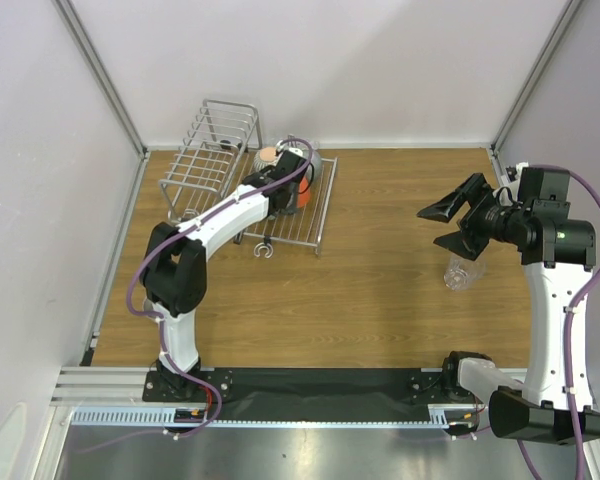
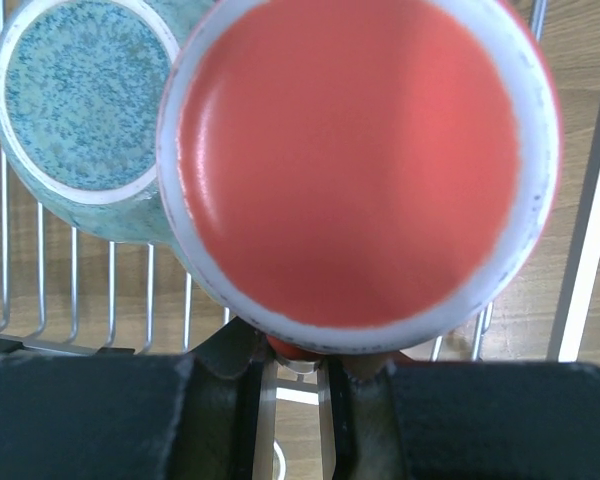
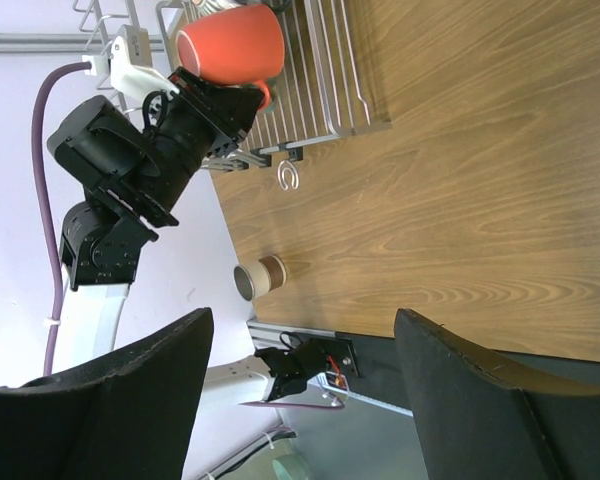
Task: Load the cups into the dish rack
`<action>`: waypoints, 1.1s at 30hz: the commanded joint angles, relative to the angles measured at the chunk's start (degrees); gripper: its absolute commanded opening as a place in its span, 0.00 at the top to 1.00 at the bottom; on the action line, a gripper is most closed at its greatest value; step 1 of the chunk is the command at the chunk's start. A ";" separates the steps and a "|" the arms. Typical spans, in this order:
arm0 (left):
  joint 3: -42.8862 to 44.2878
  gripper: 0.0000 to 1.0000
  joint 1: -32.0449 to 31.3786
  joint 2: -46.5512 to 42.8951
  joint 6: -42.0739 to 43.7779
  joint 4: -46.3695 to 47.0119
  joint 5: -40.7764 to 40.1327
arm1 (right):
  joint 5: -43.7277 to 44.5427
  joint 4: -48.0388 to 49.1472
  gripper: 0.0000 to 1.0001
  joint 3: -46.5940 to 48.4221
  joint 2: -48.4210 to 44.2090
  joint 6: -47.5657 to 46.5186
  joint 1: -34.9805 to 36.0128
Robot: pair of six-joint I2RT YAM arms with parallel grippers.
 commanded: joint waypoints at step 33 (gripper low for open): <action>7.80 0.54 -2.12 8.88 0.26 -3.33 -6.05 | -2.06 0.61 0.21 0.66 0.12 -1.25 -0.35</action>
